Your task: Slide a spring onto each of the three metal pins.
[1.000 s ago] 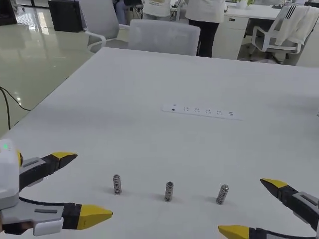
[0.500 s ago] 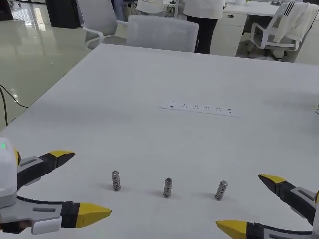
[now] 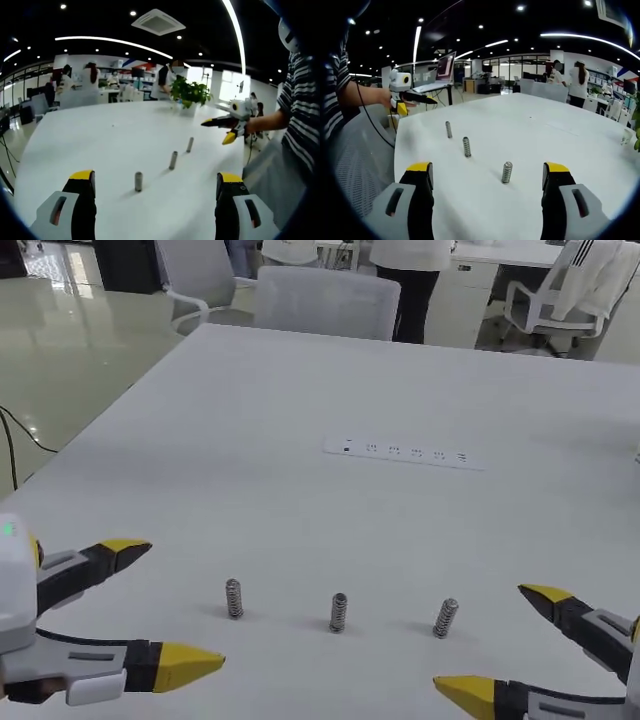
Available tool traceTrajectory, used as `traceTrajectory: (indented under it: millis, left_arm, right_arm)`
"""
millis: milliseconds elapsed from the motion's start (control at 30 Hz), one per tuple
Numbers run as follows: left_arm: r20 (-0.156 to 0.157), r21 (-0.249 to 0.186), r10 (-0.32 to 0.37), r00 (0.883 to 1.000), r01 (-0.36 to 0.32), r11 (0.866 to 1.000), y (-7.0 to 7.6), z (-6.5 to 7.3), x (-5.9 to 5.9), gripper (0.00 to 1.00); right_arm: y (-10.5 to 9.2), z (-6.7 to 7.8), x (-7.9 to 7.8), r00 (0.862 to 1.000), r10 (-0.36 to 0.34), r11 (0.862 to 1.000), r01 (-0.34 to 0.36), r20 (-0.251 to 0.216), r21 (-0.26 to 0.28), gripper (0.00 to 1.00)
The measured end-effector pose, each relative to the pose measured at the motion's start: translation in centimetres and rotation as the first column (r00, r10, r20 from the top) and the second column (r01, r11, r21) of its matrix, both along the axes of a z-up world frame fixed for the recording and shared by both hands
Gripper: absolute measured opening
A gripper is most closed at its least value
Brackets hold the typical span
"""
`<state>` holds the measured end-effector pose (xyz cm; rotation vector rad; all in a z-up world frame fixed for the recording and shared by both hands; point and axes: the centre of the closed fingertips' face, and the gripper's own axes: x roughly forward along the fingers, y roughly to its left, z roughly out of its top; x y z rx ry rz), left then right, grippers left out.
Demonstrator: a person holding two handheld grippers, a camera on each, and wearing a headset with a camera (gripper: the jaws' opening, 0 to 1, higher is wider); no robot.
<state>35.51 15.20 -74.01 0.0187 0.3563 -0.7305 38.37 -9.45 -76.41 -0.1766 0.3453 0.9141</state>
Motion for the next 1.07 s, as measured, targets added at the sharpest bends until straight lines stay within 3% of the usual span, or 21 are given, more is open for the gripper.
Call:
traceTrajectory:
  millis: [1067]
  left_arm:
    - [0.008,-0.011,0.016,1.0,-0.016,1.0,0.64,0.02,0.11,0.98]
  right_arm:
    - [0.64,0.03,-0.1,1.0,0.016,1.0,-0.016,0.0,-0.013,0.9]
